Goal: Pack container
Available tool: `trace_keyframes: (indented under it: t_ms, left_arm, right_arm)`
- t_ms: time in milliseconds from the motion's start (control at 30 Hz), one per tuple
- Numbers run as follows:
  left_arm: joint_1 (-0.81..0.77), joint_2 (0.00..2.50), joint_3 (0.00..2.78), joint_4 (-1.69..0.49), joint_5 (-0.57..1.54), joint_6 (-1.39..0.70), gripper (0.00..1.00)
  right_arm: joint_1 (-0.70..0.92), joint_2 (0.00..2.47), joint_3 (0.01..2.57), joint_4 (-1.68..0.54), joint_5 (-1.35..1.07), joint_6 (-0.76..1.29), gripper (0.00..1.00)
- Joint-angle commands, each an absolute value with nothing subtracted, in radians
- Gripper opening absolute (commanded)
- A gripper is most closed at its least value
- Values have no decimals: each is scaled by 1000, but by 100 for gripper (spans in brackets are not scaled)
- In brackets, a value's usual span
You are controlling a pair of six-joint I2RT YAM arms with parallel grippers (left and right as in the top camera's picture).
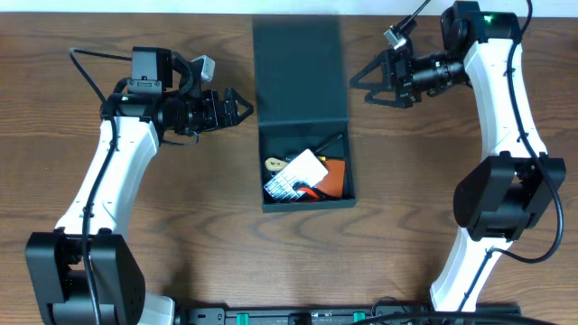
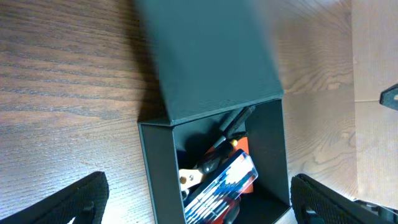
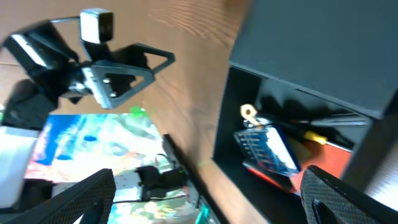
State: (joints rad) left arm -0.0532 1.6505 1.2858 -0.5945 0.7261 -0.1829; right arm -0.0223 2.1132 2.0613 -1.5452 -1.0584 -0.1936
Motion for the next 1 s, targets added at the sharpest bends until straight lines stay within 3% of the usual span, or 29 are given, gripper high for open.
trace_keyframes:
  t_ms: [0,167,300,367,400,667,967]
  left_arm:
    - [-49,1654,1292,-596,722,-170,92]
    - [-49,1654,1292,-597,722,-170,91]
    - [-49,1654,1292,-597,722,-170,92]
    - [-49,1654,1292,-597,722,-170,91]
    - [-49,1654,1292,-596,722,-169,91]
    - [-49,1654,1292,-596,722,-169,91]
    - [-49,1654,1292,-596,722,-170,91]
  right_arm:
    - [-41,2087,2064,-1520,-1000,-233,87]
    - [-71,2087,2064,-1402,-796,-112,75]
    - [-72,2087,2064,-1320,-537,-5,44]
    - [-72,2087,2064,-1289,-464,32,7]
    - [-72,2087,2064,-1278,-456,39,1]
    - [-64,2150,2064,-1271,-564,59,1]
    - [-64,2320,2064,-1224,-841,56,1]
